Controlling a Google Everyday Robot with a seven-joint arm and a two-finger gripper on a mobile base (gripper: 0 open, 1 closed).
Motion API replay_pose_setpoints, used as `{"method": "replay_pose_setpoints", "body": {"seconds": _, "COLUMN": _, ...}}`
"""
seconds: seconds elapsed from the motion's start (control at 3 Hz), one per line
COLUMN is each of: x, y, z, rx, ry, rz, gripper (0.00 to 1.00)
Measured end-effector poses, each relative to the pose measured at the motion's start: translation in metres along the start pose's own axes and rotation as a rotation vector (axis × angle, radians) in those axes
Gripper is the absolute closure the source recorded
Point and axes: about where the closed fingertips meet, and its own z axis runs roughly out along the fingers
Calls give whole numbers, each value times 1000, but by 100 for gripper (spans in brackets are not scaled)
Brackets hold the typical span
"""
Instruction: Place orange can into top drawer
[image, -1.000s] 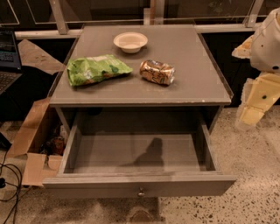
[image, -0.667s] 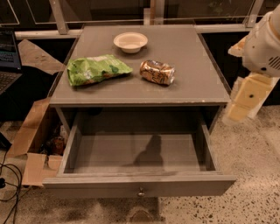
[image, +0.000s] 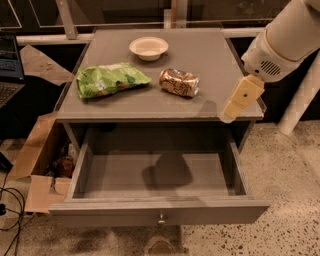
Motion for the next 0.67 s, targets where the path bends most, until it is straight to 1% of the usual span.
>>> {"method": "replay_pose_setpoints", "body": {"seconds": 0.33, "x": 1, "y": -16, "z": 17, "rx": -96, "ry": -69, "rz": -7, "gripper": 0}}
{"method": "replay_pose_setpoints", "body": {"seconds": 0.67, "x": -5, "y": -20, "z": 17, "rx": -96, "ry": -90, "rz": -39, "gripper": 0}}
